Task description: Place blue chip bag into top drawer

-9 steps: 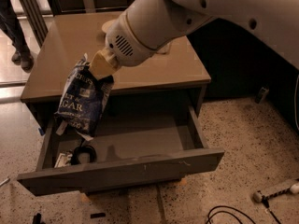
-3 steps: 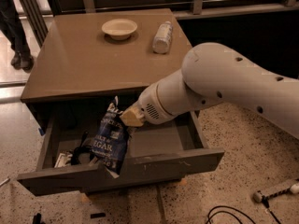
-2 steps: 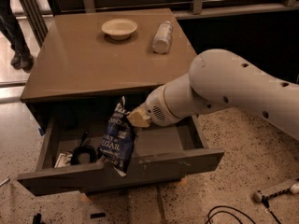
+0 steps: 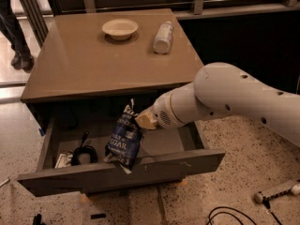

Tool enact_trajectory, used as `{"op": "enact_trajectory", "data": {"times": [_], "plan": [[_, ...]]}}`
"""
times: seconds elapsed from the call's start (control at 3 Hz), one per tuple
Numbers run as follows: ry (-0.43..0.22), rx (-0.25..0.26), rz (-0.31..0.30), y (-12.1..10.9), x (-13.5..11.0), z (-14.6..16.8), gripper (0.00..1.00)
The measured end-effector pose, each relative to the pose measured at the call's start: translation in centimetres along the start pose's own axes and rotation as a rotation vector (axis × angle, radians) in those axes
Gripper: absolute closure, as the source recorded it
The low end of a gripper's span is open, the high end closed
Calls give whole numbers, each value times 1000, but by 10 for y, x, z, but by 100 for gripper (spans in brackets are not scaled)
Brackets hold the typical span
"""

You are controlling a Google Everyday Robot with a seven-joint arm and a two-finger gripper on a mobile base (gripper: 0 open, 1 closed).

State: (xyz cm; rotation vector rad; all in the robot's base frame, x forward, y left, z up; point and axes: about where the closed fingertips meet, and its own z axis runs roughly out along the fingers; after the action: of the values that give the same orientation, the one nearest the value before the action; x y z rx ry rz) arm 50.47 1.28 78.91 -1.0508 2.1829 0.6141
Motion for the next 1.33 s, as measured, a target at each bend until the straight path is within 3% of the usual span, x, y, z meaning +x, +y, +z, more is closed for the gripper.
{"op": "enact_trajectory", "data": {"times": [1.0, 1.33], "plan": [[-17, 7, -35, -42, 15, 40, 100], [-2, -36, -54, -55, 22, 70, 100]]}}
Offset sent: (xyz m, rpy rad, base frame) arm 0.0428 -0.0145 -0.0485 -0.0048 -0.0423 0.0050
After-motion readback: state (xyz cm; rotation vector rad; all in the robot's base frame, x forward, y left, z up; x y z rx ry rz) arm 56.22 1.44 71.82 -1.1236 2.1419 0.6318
